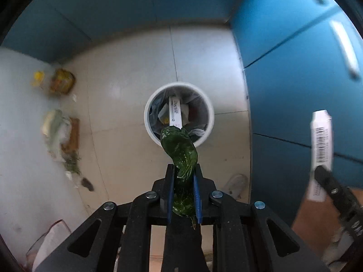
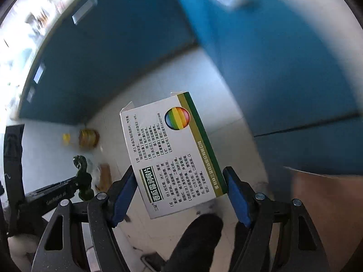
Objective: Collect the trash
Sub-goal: 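Carry the pepper and medicine box over the bin and open both tools, then raise both open tools and move them back to the counter, then grasp the red snack bag with the left tool while the right tool grasps the clear plastic wrapper, then carry the snack bag and wrapper over the bin and open both tools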
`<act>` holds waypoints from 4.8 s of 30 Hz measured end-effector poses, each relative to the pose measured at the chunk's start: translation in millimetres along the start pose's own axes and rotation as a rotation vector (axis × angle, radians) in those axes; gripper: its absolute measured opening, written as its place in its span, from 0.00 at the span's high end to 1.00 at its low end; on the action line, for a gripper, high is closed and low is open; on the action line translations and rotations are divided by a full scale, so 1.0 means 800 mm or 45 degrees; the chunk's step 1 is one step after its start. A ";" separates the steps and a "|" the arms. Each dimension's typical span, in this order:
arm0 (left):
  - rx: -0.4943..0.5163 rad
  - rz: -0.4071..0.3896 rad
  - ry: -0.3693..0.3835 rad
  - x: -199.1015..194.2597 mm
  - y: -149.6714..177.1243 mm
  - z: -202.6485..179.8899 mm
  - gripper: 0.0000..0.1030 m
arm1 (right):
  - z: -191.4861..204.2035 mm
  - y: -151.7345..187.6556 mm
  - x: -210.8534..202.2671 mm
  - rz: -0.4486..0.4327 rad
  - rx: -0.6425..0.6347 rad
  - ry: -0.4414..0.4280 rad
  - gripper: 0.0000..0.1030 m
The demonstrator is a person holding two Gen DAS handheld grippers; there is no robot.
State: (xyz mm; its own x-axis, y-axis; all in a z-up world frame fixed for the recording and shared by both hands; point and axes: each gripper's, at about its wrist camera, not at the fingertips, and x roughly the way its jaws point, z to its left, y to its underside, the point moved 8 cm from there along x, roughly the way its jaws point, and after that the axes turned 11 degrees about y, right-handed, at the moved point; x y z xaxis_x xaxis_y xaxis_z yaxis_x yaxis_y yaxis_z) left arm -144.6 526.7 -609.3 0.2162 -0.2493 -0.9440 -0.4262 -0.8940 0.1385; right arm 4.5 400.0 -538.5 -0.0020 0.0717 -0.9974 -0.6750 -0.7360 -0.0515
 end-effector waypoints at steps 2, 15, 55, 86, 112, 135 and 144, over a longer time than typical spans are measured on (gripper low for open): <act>-0.060 0.047 0.015 0.051 -0.019 0.043 0.88 | 0.034 -0.002 0.075 0.059 -0.039 0.027 0.26; -0.214 0.252 0.129 0.309 -0.100 0.161 0.66 | 0.109 -0.014 0.438 0.372 -0.100 0.064 0.25; -0.028 -0.468 -0.096 -0.266 0.133 -0.022 0.17 | 0.077 0.049 -0.189 -0.187 -0.362 0.114 0.01; 0.912 0.060 0.176 -0.038 0.188 -0.799 0.18 | -0.777 0.107 -0.340 -0.327 1.005 0.151 0.06; 1.061 -0.174 0.156 -0.061 0.234 -0.894 0.95 | -0.816 0.069 -0.314 -0.474 0.845 -0.043 0.97; 0.130 -0.419 -0.068 -0.190 0.053 -0.116 0.95 | -0.121 0.063 -0.215 -0.133 -0.135 -0.278 0.97; -0.138 -0.186 -0.105 0.036 -0.034 0.090 0.94 | 0.044 0.039 0.101 0.129 -0.195 -0.282 0.97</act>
State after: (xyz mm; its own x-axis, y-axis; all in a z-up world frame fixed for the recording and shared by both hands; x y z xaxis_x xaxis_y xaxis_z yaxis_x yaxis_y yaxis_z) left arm -190.1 571.1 -662.1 0.1943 -0.0869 -0.9771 -0.2975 -0.9544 0.0257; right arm -42.7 406.1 -618.6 -0.2364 0.1252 -0.9636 -0.5442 -0.8386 0.0245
